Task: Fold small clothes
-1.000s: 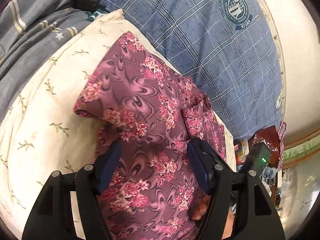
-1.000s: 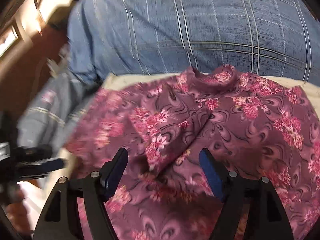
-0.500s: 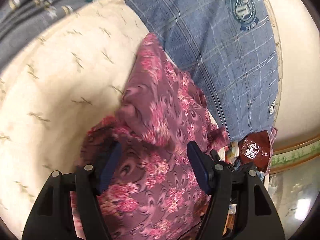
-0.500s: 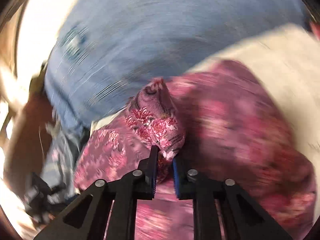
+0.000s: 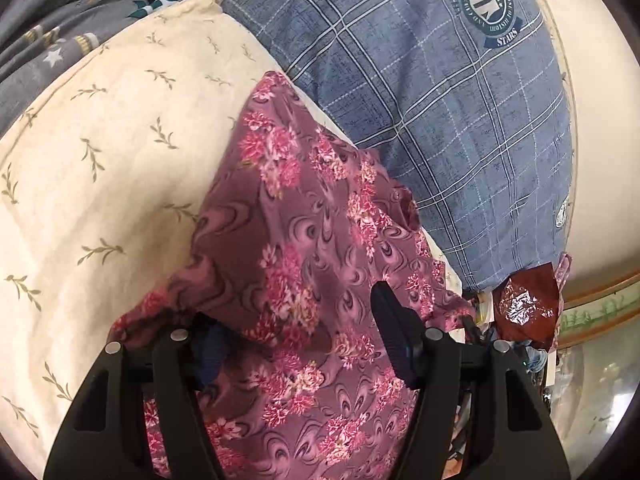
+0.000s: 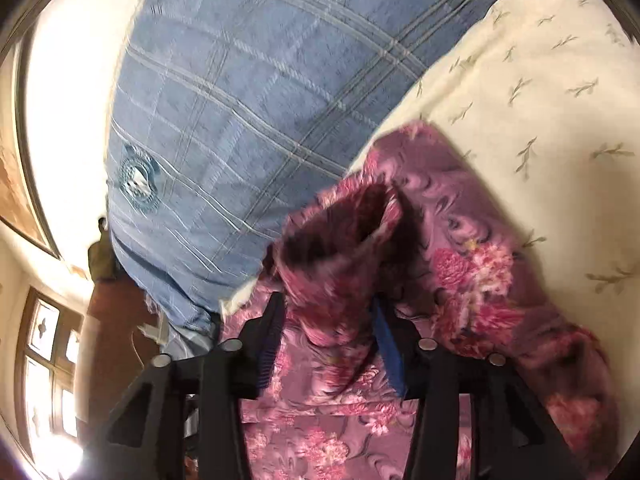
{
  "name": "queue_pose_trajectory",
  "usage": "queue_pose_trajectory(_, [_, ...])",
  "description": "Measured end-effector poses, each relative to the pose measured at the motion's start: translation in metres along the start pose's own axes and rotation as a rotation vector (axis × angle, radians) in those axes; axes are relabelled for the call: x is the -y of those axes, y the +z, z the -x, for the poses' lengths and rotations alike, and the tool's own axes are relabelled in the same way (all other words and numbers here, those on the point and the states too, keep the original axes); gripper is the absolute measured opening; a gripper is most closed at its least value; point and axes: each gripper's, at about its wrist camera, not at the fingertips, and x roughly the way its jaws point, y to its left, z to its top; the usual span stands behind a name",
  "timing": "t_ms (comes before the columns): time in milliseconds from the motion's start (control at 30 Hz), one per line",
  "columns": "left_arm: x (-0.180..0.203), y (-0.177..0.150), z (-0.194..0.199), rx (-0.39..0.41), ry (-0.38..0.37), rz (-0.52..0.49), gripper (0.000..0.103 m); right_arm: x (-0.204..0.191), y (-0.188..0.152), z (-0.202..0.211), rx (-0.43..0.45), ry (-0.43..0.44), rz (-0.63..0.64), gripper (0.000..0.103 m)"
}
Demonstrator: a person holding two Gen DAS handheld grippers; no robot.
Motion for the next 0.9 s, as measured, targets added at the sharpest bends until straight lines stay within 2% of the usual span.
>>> queue_pose_trajectory(33, [0.000,0.000,-0.002,0.001,0.005,0.002,0.064,-0.002,-0.001,0.007,0.032,-0.017,0.002,0.067])
queue_pose_trajectory(67, [-0.002,0.000,-0.007,-0.002,0.013,0.012,0.064,-0.003,-0.001,0.010,0.053,-0.015,0.011,0.072])
queue_pose_trajectory(133, [-0.004,0.000,-0.013,-0.010,0.022,0.033,0.064,-0.008,0.000,0.003,0.050,-0.046,0.044,0.072])
queue_pose_trajectory(167, [-0.004,-0.001,-0.014,-0.010,0.030,0.032,0.064,-0.010,0.000,-0.007,0.025,-0.077,0.071,0.065])
queue_pose_trajectory(200, [-0.002,-0.001,-0.013,-0.006,0.040,0.023,0.063,-0.011,0.001,-0.012,0.013,-0.102,0.092,0.051])
queue_pose_trajectory(233, [0.001,0.000,-0.010,0.009,0.052,0.004,0.052,-0.009,0.002,-0.013,0.005,-0.118,0.104,0.005])
queue_pose_trajectory(267, [0.003,0.001,-0.006,0.021,0.059,-0.014,0.038,-0.008,0.007,-0.014,-0.010,-0.099,0.102,0.008])
queue_pose_trajectory(333, [0.006,0.003,0.002,0.043,0.074,-0.044,0.029,-0.015,0.016,0.005,0.055,0.011,0.112,0.008])
queue_pose_trajectory(433, [0.001,0.004,-0.001,0.034,0.072,-0.035,0.029,-0.026,0.023,0.032,0.150,0.029,0.193,0.007])
queue_pose_trajectory(500, [-0.004,0.002,-0.009,0.016,0.105,-0.027,0.029,-0.008,0.024,0.028,0.102,0.015,0.148,0.007])
queue_pose_trajectory(533, [-0.007,0.000,-0.012,0.006,0.119,-0.023,0.029,0.007,0.020,0.019,0.051,-0.044,0.128,0.008])
queue_pose_trajectory(600, [-0.012,-0.003,-0.011,0.012,0.104,-0.007,0.029,0.030,0.009,0.008,-0.042,-0.077,0.089,0.009])
queue_pose_trajectory(633, [-0.012,-0.004,-0.008,0.015,0.093,0.002,0.030,0.042,0.003,0.004,-0.075,-0.095,0.055,0.006])
queue_pose_trajectory(667, [-0.012,-0.004,-0.008,0.012,0.085,0.007,0.035,0.046,0.002,0.009,-0.054,-0.052,0.032,0.010])
queue_pose_trajectory(733, [-0.011,-0.002,-0.006,0.009,0.077,0.019,0.035,0.044,0.004,0.016,-0.022,-0.044,0.014,0.013])
queue_pose_trajectory(767, [-0.008,-0.001,-0.005,0.015,0.073,0.017,0.035,0.038,0.007,0.018,-0.011,-0.038,0.036,0.008])
queue_pose_trajectory(800, [-0.003,-0.001,-0.004,0.023,0.074,0.000,0.035,0.027,0.009,0.023,0.013,-0.025,0.089,0.008])
queue_pose_trajectory(833, [0.000,0.000,-0.003,0.029,0.091,-0.023,0.035,0.015,0.013,0.030,0.048,-0.026,0.149,0.008])
queue_pose_trajectory(900, [0.000,0.000,-0.010,0.012,0.145,-0.041,0.035,0.007,0.018,0.031,0.052,-0.056,0.176,0.008])
